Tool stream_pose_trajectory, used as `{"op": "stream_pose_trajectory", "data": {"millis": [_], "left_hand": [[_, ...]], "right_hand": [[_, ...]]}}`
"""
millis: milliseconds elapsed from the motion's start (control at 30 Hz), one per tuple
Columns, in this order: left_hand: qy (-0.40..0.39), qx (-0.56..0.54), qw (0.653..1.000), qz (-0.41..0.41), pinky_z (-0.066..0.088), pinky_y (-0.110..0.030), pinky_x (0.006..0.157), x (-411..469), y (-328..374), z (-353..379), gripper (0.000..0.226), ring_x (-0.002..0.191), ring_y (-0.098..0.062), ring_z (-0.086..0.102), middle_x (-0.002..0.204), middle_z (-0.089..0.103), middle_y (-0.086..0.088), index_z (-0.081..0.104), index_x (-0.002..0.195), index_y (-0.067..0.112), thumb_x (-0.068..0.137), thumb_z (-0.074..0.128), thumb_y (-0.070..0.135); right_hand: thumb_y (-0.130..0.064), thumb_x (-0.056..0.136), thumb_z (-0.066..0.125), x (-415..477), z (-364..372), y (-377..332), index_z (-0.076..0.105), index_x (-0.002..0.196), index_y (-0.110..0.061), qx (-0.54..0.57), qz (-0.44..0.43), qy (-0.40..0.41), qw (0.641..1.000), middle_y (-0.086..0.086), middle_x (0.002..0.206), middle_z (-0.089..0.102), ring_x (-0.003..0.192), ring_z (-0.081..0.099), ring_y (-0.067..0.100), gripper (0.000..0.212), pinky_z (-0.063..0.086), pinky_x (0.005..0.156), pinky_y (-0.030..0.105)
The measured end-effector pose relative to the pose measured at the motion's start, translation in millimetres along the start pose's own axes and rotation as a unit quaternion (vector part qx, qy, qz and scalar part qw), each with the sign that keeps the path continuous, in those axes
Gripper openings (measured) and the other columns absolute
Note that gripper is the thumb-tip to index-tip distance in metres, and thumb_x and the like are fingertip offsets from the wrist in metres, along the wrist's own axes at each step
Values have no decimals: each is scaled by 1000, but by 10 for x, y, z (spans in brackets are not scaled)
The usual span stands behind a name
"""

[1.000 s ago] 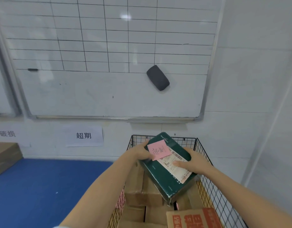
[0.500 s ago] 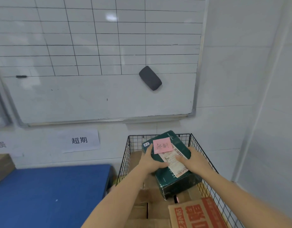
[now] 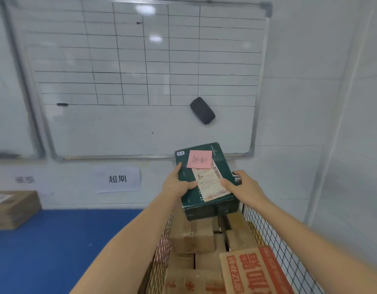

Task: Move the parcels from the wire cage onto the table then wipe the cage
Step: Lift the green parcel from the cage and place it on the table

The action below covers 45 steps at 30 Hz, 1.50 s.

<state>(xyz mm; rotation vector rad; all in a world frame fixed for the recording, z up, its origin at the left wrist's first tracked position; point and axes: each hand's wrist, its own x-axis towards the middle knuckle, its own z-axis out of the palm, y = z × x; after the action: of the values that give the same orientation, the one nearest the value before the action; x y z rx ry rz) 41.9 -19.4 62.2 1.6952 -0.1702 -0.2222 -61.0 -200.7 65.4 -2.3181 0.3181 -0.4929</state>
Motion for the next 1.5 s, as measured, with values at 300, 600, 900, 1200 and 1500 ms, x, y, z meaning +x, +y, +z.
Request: {"op": "stream_pose_trajectory", "data": {"millis": [300,600,900,1200,1500], "left_hand": [[185,-28,982,24,49,-41,97,-820,94,-915,78,115,-24,56,135,53,-3,32,146,33,82,70,8],[326,-107,939,7,49,-27,83,-1408,-232,-1617,68,93,-14,52,114,60,1,37,142,37,85,66,12],[335,-95,937,-27,46,-24,71,-1091,-683,-2691,63,90,-15,54,118,63,-4,43,138,31,85,66,8],[288,-102,949,-74,50,-30,76,-376,-1206,-3408,75,89,-18,53,121,60,-9,32,146,28,83,69,8],[281,-93,947,-123,52,-32,77,272,-1585,-3499,47,86,-21,56,115,64,-12,51,126,15,82,68,10]], "right_hand": [[-54,78,69,-459,224,-750,33,144,-20,-9,-93,0,996,2,149,38,132,42,21,82,42,102,42],[-50,79,71,-912,929,-1287,33,145,-15,-16,-152,-95,984,4,148,40,133,41,18,84,40,106,40],[-54,81,67,-804,1985,-1943,33,143,-16,-53,-176,-118,976,4,137,44,126,43,16,80,41,102,35],[-46,84,66,-576,3044,-2298,37,136,-15,-63,-91,-82,990,4,122,48,114,47,18,67,44,92,35],[-62,87,49,-436,3694,-2128,36,126,-27,-77,35,-112,990,-2,117,59,106,57,22,54,49,84,35]]}}
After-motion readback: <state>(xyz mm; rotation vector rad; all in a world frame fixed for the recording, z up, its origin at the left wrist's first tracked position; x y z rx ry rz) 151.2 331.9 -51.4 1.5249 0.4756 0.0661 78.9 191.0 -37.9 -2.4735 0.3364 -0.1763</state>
